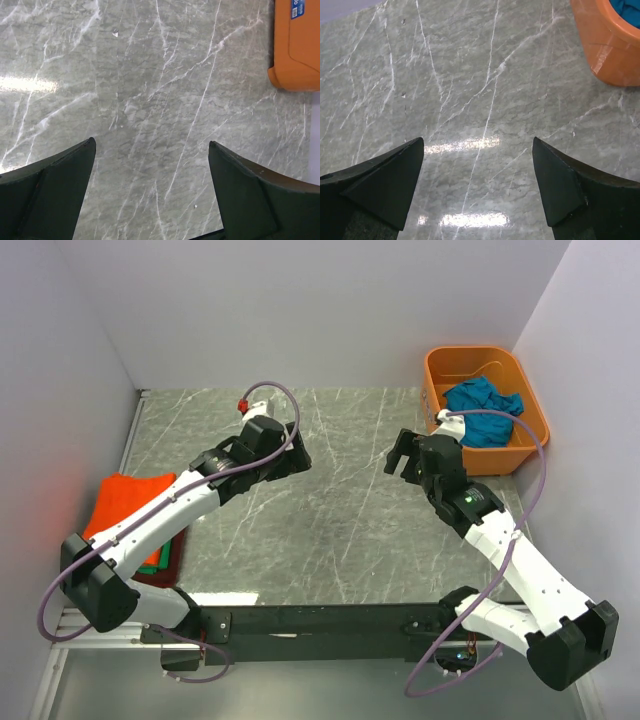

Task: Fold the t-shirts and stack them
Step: Grab the tshirt from the pile

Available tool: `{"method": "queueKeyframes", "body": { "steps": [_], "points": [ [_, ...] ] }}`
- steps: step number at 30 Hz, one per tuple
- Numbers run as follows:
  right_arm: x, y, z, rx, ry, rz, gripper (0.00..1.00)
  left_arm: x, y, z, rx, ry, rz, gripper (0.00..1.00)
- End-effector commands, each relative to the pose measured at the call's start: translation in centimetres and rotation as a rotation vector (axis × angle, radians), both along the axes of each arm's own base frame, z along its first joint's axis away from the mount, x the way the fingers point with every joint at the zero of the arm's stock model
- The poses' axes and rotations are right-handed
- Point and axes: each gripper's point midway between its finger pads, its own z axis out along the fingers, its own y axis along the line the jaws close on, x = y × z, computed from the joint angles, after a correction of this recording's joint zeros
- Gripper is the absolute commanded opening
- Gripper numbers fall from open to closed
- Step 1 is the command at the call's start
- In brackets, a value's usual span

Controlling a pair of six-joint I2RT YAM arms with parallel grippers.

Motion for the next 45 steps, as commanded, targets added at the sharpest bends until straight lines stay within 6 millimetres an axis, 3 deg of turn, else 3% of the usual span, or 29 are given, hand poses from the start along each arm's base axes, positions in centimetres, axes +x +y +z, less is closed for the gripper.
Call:
{"method": "queueKeyframes", "body": {
  "steps": [1,8,9,11,12,13,14,15,16,17,18,19,21,24,26,30,35,36,38,39,43,44,45],
  "points": [
    [0.5,-0.4,3.3,0.046,-0.089,-0.033,0.95,-0.1,0.0,2.1,-0.014,-0.032,-0.011,0.99],
    [1.8,-0.5,4.6,0.054,-0.094,-0.058,0.95,-0.4,0.4,3.0,-0.02,-0.049,-0.014,0.99],
    [2.4,-0.6,5.5,0.068,-0.116,-0.065,0.95,-0.5,0.4,3.0,-0.018,-0.048,-0.014,0.99],
    [3.9,-0.2,5.4,0.066,-0.112,-0.046,0.95,-0.5,0.6,3.2,-0.015,-0.048,-0.011,1.0],
    [4.8,-0.5,7.0,0.079,-0.145,-0.058,0.95,-0.6,0.6,3.3,-0.013,-0.051,-0.013,0.99],
    [6.4,-1.5,6.3,0.068,-0.12,-0.09,0.95,-0.6,0.8,3.5,-0.013,-0.056,-0.01,0.99],
    [7.7,-2.2,8.3,0.077,-0.156,-0.116,0.95,-0.7,0.9,3.5,-0.01,-0.055,-0.007,0.99],
    [8.7,-3.2,8.5,0.072,-0.149,-0.146,0.95,-0.7,1.1,3.6,-0.006,-0.057,-0.005,0.99],
    [10.7,-5.4,7.1,0.05,-0.103,-0.213,0.94,-0.7,1.2,3.7,-0.003,-0.058,-0.001,0.99],
    [11.6,-6.7,7.2,0.039,-0.097,-0.264,0.93,-0.8,1.3,3.9,-0.001,-0.06,0.003,0.99],
    [12.6,-7.8,8.5,0.038,-0.114,-0.301,0.93,-0.9,1.5,3.9,0.005,-0.058,0.004,0.99],
    [14.0,-8.9,7.0,0.029,-0.078,-0.335,0.93,-1.0,1.7,4.2,0.005,-0.062,0.008,1.0],
    [15.3,-12.2,7.4,0.045,-0.082,-0.411,0.92,-1.1,2.2,4.5,0.013,-0.074,0.018,0.99],
    [17.1,-16.7,5.4,0.05,-0.055,-0.514,0.92,-1.3,3.2,4.5,0.031,-0.083,0.041,0.99],
    [17.9,-19.5,5.2,0.059,-0.058,-0.569,0.92,-1.3,3.7,4.5,0.04,-0.087,0.052,0.99],
    [20.1,-23.1,1.9,0.08,-0.021,-0.64,0.9,-1.2,4.1,4.4,0.047,-0.086,0.059,0.99],
    [22.7,-25.9,-1.0,0.119,-0.043,-0.686,0.89,-0.5,4.5,4.5,0.047,-0.088,0.063,0.99],
    [23.4,-26.2,-2.5,0.134,-0.03,-0.698,0.89,-0.4,4.4,4.5,0.047,-0.09,0.056,0.99],
    [24.5,-27.1,-3.0,0.152,-0.05,-0.709,0.88,0.0,4.4,4.1,0.047,-0.075,0.048,1.0],
    [25.0,-27.4,-4.6,0.159,-0.031,-0.724,0.88,0.2,4.3,3.9,0.044,-0.07,0.045,0.99],
    [27.1,-28.5,-6.0,0.163,-0.054,-0.737,0.87,1.0,4.3,2.8,0.035,-0.038,0.028,1.0],
    [27.9,-28.7,-5.3,0.168,-0.08,-0.735,0.87,1.4,4.8,2.6,0.034,-0.032,0.038,1.0],
    [28.4,-28.8,-6.8,0.162,-0.058,-0.736,0.87,1.5,4.9,2.4,0.033,-0.025,0.038,0.99]
  ]
}}
